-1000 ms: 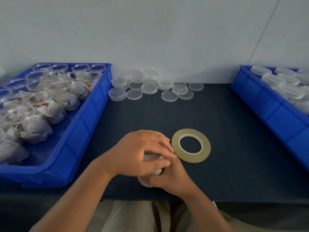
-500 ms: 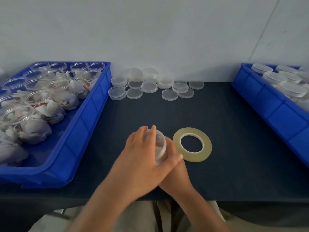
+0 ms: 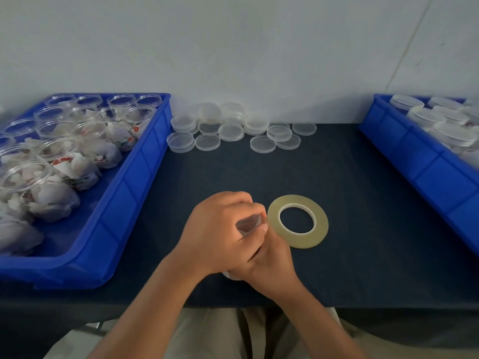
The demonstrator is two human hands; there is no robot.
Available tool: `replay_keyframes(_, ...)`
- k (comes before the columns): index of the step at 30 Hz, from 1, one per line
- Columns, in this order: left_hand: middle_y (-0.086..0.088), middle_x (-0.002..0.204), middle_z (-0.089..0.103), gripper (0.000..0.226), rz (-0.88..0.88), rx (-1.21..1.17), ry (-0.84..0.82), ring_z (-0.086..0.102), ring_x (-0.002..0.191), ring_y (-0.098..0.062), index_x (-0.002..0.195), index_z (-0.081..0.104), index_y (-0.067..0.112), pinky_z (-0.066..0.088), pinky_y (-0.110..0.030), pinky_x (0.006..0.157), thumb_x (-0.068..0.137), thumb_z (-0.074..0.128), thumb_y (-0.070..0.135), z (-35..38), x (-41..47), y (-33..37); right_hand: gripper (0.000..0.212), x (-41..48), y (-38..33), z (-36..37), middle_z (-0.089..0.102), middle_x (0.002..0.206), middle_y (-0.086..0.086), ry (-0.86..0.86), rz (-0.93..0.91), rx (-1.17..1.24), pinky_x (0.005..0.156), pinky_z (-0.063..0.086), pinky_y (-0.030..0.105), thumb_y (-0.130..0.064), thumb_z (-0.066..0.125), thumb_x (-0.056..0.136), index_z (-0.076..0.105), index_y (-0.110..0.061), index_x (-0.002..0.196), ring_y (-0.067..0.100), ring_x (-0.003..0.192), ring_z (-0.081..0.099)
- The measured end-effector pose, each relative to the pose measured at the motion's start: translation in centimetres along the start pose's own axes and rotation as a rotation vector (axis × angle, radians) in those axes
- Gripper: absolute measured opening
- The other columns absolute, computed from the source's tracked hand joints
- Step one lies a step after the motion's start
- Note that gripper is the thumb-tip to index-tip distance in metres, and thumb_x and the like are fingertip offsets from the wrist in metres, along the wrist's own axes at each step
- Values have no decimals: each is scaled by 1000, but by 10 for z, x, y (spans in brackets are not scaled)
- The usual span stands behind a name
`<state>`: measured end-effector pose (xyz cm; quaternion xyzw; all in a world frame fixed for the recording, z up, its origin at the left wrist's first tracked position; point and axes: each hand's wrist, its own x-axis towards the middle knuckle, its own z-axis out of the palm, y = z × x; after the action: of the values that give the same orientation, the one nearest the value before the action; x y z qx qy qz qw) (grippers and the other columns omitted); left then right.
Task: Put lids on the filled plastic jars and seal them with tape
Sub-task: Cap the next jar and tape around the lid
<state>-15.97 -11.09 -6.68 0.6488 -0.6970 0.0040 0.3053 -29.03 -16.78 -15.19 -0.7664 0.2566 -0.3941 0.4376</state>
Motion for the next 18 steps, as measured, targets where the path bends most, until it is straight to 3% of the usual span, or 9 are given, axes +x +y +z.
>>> replay_keyframes(6,13,114,71,26,105,-15,-28,65,103,-6,109,81,28,56,-31,84,92,66,42,2,0,-11,65,-1,-4,0,69,116,-17,-24,22,-2,82,59,22,-31,91,74,56,-33,129,10,110,70)
replay_keyframes(11,10,141,62,58,79,-9,104,53,134,-7,135,69,26,48,-33,109,88,71,60,8,-9,-13,76,2,-9,4,58,141,-7,-58,0,19,101,57,38,-30,88,86,45,-20,148,18,132,59)
replay_keyframes(13,8,142,55,69,-7,-29,229,51,132,-10,139,61,28,46,-24,106,84,72,68,11,-16,-11,101,0,-10,-4,47,155,-2,-156,140,61,113,49,46,-39,91,82,30,-20,160,21,145,48)
replay_keyframes(15,11,139,50,77,-121,-83,305,51,126,-9,141,53,31,45,-13,98,81,69,77,17,-25,-10,123,-4,-9,-21,41,159,-11,-273,215,39,116,46,45,-57,93,73,16,-30,165,15,148,43)
replay_keyframes(18,31,138,45,94,-253,-286,306,51,128,0,150,41,37,43,-3,94,74,69,86,30,-40,-9,121,-5,-3,-54,26,167,-24,-371,252,-310,126,30,38,-80,82,67,14,-49,162,2,154,26)
